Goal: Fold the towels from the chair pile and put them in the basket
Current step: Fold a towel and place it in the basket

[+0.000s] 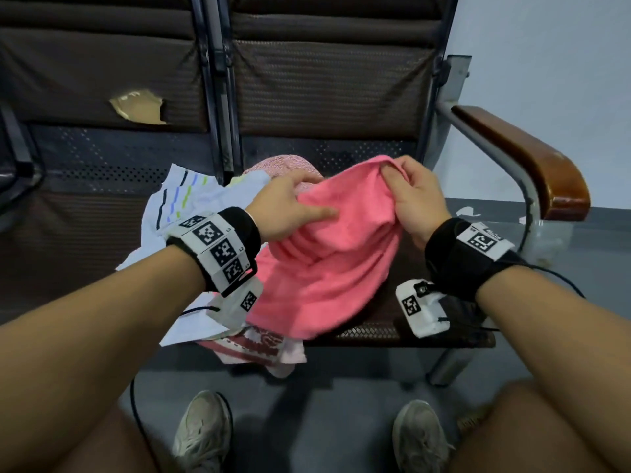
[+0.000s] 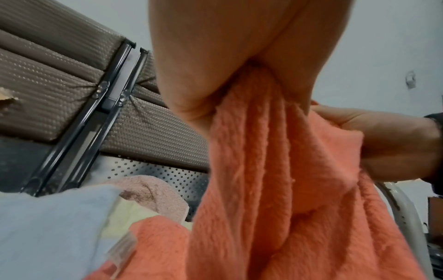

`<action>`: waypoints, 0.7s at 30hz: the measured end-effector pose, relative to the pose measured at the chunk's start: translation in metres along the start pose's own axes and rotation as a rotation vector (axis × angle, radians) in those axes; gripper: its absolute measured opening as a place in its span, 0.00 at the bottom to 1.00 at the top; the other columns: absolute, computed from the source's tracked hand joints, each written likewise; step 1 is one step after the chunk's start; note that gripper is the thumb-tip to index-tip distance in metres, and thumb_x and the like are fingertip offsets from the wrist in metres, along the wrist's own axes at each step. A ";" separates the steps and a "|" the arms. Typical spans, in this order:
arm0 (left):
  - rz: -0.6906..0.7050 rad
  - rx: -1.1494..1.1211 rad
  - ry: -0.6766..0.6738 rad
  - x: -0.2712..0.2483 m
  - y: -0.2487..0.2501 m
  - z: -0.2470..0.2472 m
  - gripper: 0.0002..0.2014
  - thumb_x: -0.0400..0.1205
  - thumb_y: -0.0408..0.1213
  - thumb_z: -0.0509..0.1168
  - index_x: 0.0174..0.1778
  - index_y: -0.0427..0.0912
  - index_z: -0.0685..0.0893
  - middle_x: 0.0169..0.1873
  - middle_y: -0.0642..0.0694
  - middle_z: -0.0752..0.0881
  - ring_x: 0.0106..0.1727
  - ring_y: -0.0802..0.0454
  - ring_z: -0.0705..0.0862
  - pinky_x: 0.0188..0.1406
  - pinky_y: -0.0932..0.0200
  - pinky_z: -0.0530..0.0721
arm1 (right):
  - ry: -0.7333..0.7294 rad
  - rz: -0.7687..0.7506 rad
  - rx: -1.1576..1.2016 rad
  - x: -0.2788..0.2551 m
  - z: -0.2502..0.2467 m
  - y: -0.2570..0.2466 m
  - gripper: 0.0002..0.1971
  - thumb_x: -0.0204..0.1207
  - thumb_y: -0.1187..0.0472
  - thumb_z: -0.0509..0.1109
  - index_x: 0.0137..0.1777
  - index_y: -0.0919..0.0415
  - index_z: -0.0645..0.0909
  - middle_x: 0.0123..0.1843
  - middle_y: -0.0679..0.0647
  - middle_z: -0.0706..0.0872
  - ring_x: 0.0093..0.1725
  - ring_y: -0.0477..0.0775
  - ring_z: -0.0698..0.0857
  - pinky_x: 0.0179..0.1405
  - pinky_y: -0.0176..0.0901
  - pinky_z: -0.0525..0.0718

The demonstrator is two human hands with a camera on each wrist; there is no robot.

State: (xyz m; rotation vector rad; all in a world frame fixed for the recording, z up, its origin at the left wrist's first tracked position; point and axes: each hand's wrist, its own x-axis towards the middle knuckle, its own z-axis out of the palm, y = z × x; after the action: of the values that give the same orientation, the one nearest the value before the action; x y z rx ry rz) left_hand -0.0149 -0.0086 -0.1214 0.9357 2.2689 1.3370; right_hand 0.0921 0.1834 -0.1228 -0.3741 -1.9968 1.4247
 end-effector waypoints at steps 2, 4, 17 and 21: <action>0.017 0.105 -0.044 0.000 -0.002 0.004 0.15 0.79 0.46 0.74 0.52 0.37 0.88 0.42 0.34 0.92 0.42 0.48 0.89 0.52 0.40 0.89 | -0.085 -0.077 -0.052 -0.003 0.003 -0.003 0.09 0.82 0.59 0.70 0.39 0.53 0.82 0.34 0.44 0.82 0.36 0.39 0.78 0.39 0.34 0.78; -0.039 0.121 0.029 0.002 -0.001 0.008 0.17 0.87 0.42 0.64 0.43 0.30 0.86 0.40 0.28 0.89 0.41 0.42 0.86 0.49 0.39 0.87 | -0.177 -0.104 -0.176 -0.007 0.004 -0.002 0.06 0.79 0.58 0.74 0.39 0.53 0.85 0.36 0.47 0.86 0.36 0.42 0.82 0.41 0.38 0.81; -0.155 -0.721 0.448 0.010 0.031 -0.003 0.04 0.86 0.26 0.63 0.54 0.33 0.81 0.35 0.44 0.84 0.25 0.55 0.83 0.36 0.60 0.89 | -0.153 -0.274 -0.463 -0.013 -0.009 -0.005 0.10 0.84 0.65 0.59 0.55 0.47 0.74 0.31 0.39 0.81 0.27 0.39 0.78 0.31 0.31 0.74; -0.132 -0.700 0.410 0.008 0.030 0.001 0.13 0.80 0.26 0.72 0.35 0.40 0.75 0.29 0.44 0.83 0.23 0.55 0.82 0.30 0.62 0.86 | -0.521 -0.228 -0.636 -0.029 0.005 -0.013 0.19 0.74 0.72 0.60 0.36 0.49 0.86 0.31 0.37 0.84 0.32 0.32 0.81 0.38 0.25 0.72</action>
State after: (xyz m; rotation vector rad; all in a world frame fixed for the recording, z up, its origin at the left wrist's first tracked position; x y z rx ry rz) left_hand -0.0089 0.0080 -0.0955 0.2838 1.8141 2.1898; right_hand 0.1120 0.1583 -0.1211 -0.0249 -2.8017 0.7601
